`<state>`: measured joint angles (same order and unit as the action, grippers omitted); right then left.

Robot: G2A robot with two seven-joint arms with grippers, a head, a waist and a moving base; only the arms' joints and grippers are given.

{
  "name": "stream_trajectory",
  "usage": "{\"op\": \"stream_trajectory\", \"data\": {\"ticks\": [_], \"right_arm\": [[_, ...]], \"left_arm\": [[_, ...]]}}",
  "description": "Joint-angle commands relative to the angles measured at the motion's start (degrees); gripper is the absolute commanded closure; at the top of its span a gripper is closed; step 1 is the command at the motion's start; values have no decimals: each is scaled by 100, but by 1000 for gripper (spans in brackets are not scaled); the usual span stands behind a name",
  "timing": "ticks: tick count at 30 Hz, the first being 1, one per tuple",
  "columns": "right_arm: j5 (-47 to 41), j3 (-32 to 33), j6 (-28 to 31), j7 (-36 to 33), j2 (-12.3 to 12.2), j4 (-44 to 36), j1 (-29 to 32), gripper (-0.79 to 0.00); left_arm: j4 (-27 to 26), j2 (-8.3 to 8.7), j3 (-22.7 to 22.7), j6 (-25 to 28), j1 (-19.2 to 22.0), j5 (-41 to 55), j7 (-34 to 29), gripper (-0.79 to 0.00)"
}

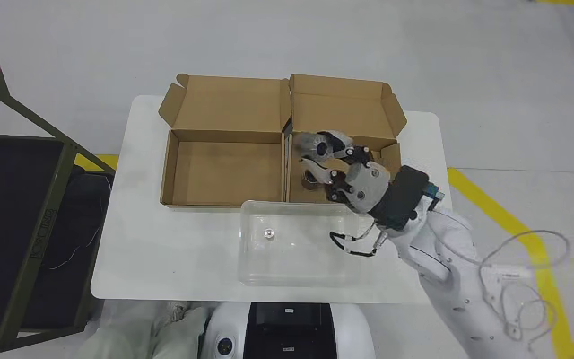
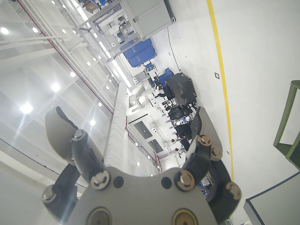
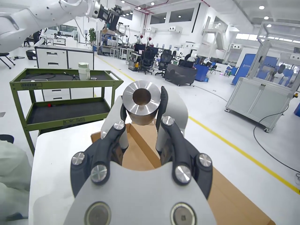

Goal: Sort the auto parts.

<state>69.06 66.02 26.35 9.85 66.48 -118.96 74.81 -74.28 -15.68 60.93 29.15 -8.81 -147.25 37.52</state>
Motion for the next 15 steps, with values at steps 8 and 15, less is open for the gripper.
{"op": "stream_trajectory", "data": {"ticks": [8, 15], "right_arm": [[-138, 287, 16, 323, -11, -261, 214, 0], [-151, 398, 19, 479, -6, -303, 298, 0]], "left_arm": [[0, 0, 0, 0, 0, 0, 0, -785], [0, 0, 0, 0, 0, 0, 0, -785]]}}
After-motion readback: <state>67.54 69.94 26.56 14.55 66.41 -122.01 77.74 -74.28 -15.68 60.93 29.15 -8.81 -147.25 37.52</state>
